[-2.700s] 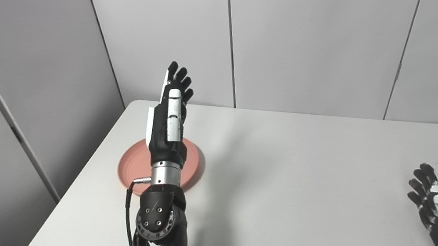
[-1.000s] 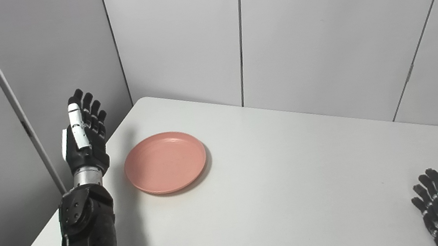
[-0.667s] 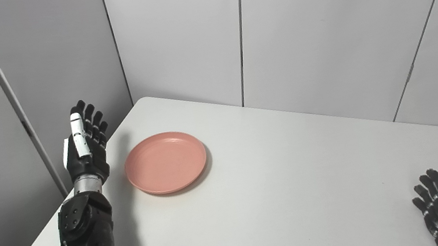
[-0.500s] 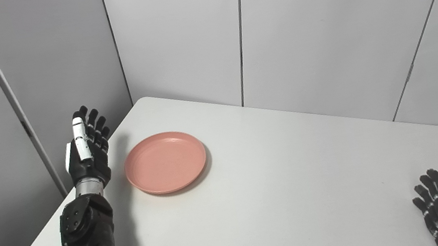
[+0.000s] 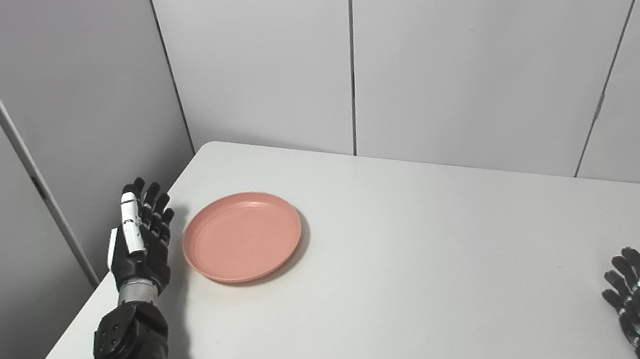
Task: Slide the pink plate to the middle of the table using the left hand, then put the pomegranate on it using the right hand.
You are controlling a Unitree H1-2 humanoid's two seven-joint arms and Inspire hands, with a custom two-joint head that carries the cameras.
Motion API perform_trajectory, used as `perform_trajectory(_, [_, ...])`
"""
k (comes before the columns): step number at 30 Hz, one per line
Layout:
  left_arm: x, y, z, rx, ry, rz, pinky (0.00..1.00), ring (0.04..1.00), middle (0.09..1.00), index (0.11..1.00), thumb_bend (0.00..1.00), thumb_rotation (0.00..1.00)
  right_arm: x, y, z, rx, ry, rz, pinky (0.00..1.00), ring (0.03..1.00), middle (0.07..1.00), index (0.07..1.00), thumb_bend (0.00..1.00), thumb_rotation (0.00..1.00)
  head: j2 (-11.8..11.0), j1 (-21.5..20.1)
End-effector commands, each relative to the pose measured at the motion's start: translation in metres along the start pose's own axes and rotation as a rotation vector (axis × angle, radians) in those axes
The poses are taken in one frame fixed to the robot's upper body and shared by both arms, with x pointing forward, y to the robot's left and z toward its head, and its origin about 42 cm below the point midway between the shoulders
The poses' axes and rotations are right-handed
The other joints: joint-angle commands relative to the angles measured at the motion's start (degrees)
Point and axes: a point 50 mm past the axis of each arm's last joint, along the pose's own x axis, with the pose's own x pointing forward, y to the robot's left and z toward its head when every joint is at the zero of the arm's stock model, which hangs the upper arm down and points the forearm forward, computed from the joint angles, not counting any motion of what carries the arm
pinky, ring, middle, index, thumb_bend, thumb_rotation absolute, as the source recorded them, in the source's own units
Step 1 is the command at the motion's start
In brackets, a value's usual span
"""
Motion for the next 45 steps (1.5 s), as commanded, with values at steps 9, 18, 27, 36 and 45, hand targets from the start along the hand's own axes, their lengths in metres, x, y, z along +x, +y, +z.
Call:
perform_trajectory(9, [0.012,0.004,0.002,0.028,-0.037,-0.036,0.93,0.94,0.943,0.943,0.37,1.0,-0.003,0.001,0.001,0.004,-0.006,0.002,1.0,1.0,1.0,1.0,0.02,1.0,0.6,-0.2])
perform_trajectory(18, [0.012,0.001,-0.02,0.016,0.014,-0.053,0.98,0.971,0.962,0.962,0.38,1.0,-0.003,0.001,0.001,0.006,-0.011,0.002,1.0,1.0,1.0,1.0,0.02,1.0,0.8,-0.4])
perform_trajectory(27, [0.007,-0.017,-0.031,0.043,0.039,-0.112,0.99,0.968,0.966,0.953,0.37,1.0,-0.003,0.004,0.003,0.001,-0.014,0.011,1.0,1.0,1.0,1.0,0.01,1.0,1.2,-1.0])
perform_trajectory(36, [0.002,-0.047,-0.034,0.046,0.092,-0.143,0.92,0.926,0.932,0.929,0.37,1.0,-0.003,0.007,0.003,0.009,-0.02,0.021,1.0,1.0,1.0,1.0,0.01,1.0,1.4,-2.0])
perform_trajectory(45, [0.002,-0.081,-0.036,0.036,0.122,-0.216,0.95,0.94,0.945,0.939,0.37,1.0,-0.003,0.008,0.001,0.019,-0.024,0.038,1.0,1.0,1.0,1.0,0.03,1.0,2.0,-3.4])
